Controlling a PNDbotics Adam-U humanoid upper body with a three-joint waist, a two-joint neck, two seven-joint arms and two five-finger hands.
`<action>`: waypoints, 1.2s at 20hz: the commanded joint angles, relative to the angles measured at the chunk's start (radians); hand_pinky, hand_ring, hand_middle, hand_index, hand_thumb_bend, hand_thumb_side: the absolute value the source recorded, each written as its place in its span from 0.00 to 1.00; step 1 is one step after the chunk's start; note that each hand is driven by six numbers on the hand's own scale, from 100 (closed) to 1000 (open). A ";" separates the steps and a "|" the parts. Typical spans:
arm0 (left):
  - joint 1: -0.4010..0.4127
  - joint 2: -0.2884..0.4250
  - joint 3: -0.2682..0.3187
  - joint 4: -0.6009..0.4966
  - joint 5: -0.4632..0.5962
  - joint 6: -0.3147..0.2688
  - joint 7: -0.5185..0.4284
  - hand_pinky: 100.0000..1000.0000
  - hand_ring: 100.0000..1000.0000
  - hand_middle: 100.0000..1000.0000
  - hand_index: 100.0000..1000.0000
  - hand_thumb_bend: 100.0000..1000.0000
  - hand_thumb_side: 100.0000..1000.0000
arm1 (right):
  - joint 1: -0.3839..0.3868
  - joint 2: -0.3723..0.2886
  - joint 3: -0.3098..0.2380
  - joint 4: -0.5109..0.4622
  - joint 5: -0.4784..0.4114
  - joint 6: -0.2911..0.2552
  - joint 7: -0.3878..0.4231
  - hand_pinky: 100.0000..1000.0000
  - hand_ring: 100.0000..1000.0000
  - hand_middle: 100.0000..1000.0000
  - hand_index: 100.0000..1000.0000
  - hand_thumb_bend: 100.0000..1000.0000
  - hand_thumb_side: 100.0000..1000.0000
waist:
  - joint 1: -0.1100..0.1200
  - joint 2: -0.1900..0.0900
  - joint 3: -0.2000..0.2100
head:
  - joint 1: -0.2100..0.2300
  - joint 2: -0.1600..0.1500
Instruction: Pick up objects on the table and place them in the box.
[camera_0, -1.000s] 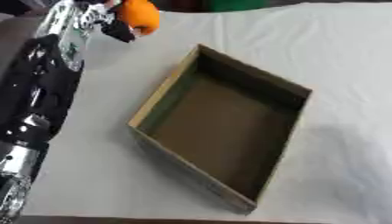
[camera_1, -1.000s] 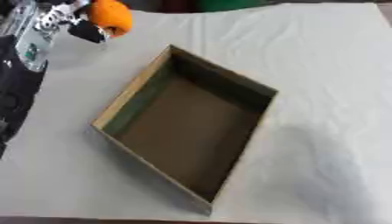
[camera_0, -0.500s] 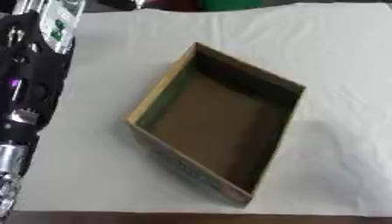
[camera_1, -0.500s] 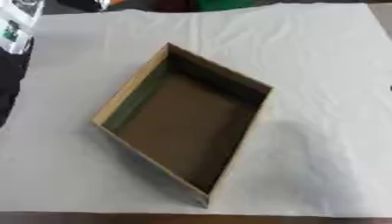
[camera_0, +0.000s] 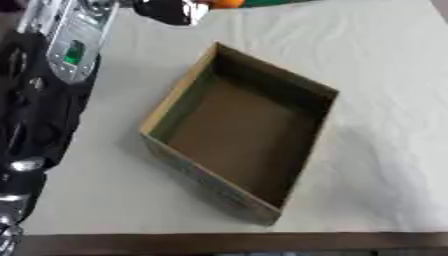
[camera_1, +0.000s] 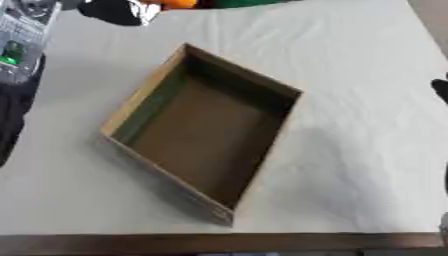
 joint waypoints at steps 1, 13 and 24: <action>-0.034 0.048 -0.061 -0.029 0.052 -0.027 -0.051 0.22 0.49 0.50 0.58 0.00 0.25 | 0.002 -0.028 -0.012 -0.015 0.000 -0.002 -0.008 0.88 0.74 0.70 0.91 0.00 1.00 | -0.001 -0.024 0.003 | -0.004 -0.018; -0.079 0.081 -0.263 0.093 0.205 0.004 -0.154 0.23 0.50 0.50 0.57 0.00 0.25 | 0.006 -0.037 -0.007 -0.015 0.009 -0.004 -0.006 0.88 0.74 0.70 0.91 0.00 1.00 | 0.011 -0.019 -0.001 | -0.005 -0.033; -0.103 0.029 -0.365 0.220 0.146 -0.127 -0.203 0.26 0.55 0.55 0.62 0.00 0.48 | -0.002 -0.041 -0.003 -0.015 0.019 0.010 -0.003 0.88 0.75 0.70 0.91 0.00 1.00 | 0.040 -0.013 -0.014 | 0.003 -0.035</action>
